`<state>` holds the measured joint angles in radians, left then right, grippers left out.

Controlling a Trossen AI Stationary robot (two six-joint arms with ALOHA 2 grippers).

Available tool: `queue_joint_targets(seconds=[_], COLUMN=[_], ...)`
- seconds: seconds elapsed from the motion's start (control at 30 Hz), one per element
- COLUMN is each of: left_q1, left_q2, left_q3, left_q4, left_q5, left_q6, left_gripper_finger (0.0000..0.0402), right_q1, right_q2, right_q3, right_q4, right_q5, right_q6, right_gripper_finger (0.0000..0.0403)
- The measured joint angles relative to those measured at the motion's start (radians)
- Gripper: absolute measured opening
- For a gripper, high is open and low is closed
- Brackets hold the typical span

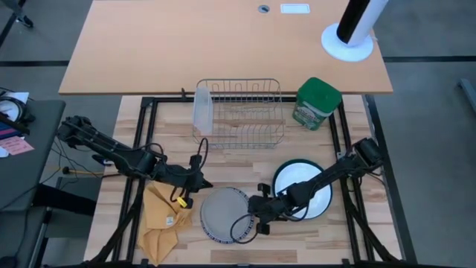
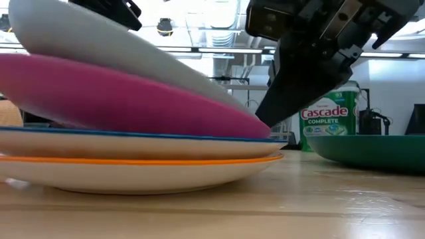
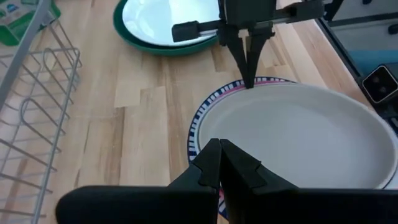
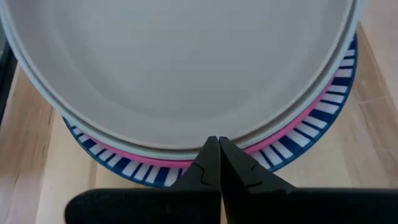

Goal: Sort dishes
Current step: Put the gray plate into the dish rack

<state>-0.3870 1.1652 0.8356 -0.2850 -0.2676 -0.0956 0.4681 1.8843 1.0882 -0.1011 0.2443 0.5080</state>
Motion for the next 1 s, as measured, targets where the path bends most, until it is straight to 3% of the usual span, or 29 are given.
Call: queue_joint_targets(seconds=[0.27,0.5,0.8,1.0], left_q1=[0.000,-0.020,-0.062,-0.122], left_q2=[0.000,0.000,0.009,0.116], left_q3=[0.000,0.000,-0.021,-0.023], left_q4=[-0.016,-0.013,-0.005,0.004], left_q5=[0.010,0.159,0.151,0.145], left_q6=[-0.051,-0.111,-0.089,-0.084], left_gripper_finger=[0.0000,0.0000,0.0000,0.0000], right_q1=[-0.006,-0.006,-0.006,-0.006], right_q2=[0.002,0.002,0.002,0.002], right_q3=[-0.001,-0.001,-0.001,-0.001], right_q4=[0.034,0.031,0.032,0.033], right_q5=[-0.009,-0.009,-0.009,-0.009], right_q6=[0.000,0.000,-0.001,-0.003], right_gripper_finger=[0.0000,0.0000,0.0000,0.0000])
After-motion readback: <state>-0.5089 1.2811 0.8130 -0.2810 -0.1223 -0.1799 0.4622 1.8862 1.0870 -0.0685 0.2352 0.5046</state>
